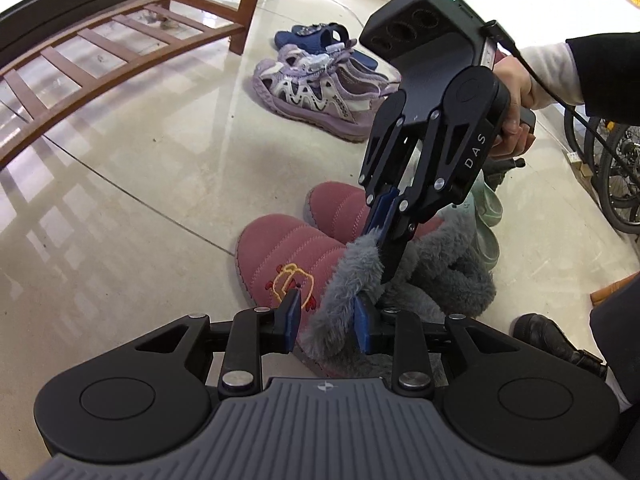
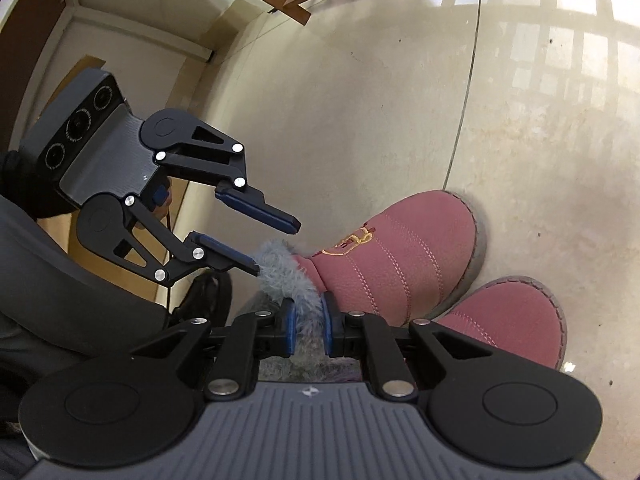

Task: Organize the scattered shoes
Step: 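Hold the pink slippers with both grippers and bring them together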

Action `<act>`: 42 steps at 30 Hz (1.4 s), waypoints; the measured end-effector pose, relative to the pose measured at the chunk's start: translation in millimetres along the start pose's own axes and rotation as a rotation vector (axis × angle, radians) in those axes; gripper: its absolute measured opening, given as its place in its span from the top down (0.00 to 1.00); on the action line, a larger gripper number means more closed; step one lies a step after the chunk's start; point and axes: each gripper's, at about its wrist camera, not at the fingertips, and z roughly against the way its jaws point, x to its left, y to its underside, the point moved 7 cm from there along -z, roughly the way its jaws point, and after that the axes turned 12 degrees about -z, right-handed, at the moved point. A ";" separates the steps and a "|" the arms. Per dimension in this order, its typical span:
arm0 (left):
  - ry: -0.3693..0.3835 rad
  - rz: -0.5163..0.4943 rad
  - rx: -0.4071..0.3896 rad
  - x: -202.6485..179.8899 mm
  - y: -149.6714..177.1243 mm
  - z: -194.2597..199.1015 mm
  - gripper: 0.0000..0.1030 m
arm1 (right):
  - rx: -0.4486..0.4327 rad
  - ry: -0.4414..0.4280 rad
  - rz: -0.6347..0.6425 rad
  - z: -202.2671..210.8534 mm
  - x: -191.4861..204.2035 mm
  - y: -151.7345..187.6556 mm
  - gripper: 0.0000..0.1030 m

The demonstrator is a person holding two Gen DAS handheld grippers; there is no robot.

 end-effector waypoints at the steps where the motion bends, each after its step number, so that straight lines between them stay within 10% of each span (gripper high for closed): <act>1: 0.000 0.016 0.001 1.3 0.1 -1.4 0.69 | 0.001 -0.007 -0.006 0.0 -1.2 -0.6 0.87; 9: -0.008 0.072 0.014 7.7 -0.6 -9.1 0.65 | 0.006 -0.058 -0.055 -0.1 -10.6 -5.3 0.88; 19: 0.058 0.397 0.030 34.6 9.5 -15.7 0.64 | -0.032 -0.021 -0.058 5.4 -5.4 -0.8 0.87; 27: 0.068 0.494 0.057 39.1 9.0 -21.4 0.61 | -0.140 0.240 0.081 11.8 30.6 16.6 0.72; 29: 0.068 0.510 0.066 39.9 9.9 -21.7 0.60 | -0.178 0.338 0.119 13.6 36.8 21.4 0.44; 42: 0.047 0.549 0.077 41.6 10.0 -19.6 0.59 | -0.340 0.653 0.175 15.6 53.4 40.2 0.71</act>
